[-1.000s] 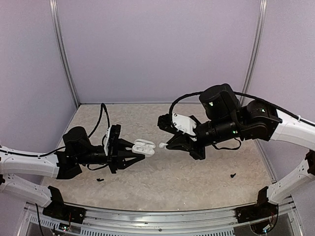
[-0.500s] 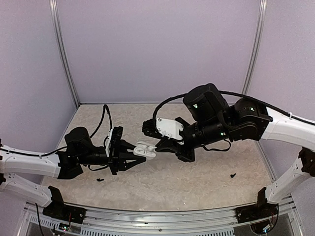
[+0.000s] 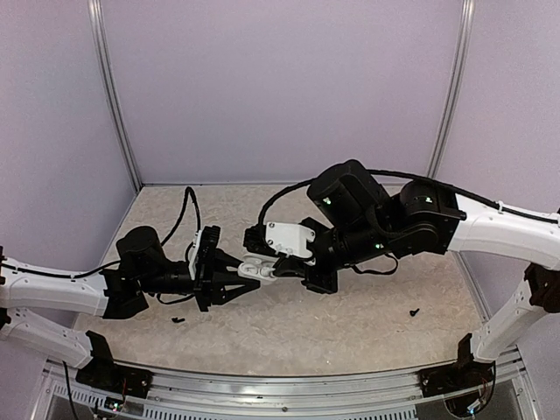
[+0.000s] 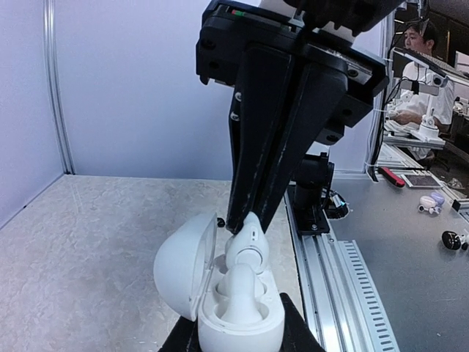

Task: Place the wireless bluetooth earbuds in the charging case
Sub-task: Insert the right earbud into the right side groove of the charging case.

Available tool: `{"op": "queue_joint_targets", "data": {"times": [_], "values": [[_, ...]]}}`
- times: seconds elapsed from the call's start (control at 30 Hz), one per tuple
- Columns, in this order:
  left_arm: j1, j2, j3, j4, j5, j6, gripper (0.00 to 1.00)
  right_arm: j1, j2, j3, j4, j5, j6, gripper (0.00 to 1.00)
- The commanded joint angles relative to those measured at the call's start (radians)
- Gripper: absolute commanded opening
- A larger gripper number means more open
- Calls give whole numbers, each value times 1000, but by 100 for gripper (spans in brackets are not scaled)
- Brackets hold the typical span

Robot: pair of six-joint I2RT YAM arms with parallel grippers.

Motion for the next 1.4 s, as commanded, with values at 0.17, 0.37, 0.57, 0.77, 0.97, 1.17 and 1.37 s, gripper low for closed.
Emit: {"op": "queue_joint_targets", "data": {"times": [0.17,0.37,0.57,0.77,0.97,1.17,1.37], "values": [[-6,-7,24,51,16,4,12,14,31,3,-19,19,3,0],[-6,-9,21,53,11,3,12,14,15,10,-19,29,23,20],[-5,-7,22,54,14,4,12,14,-10,10,-3,24,35,21],[-6,-7,22,56,14,4,12,14,-32,11,23,1,43,21],[-6,-3,24,56,16,4,12,14,-40,13,39,-7,45,18],[-6,-3,24,56,17,2,12,14,-29,12,50,-36,44,13],[-6,-3,24,59,16,-19,12,14,-15,-7,67,-41,45,8]]}}
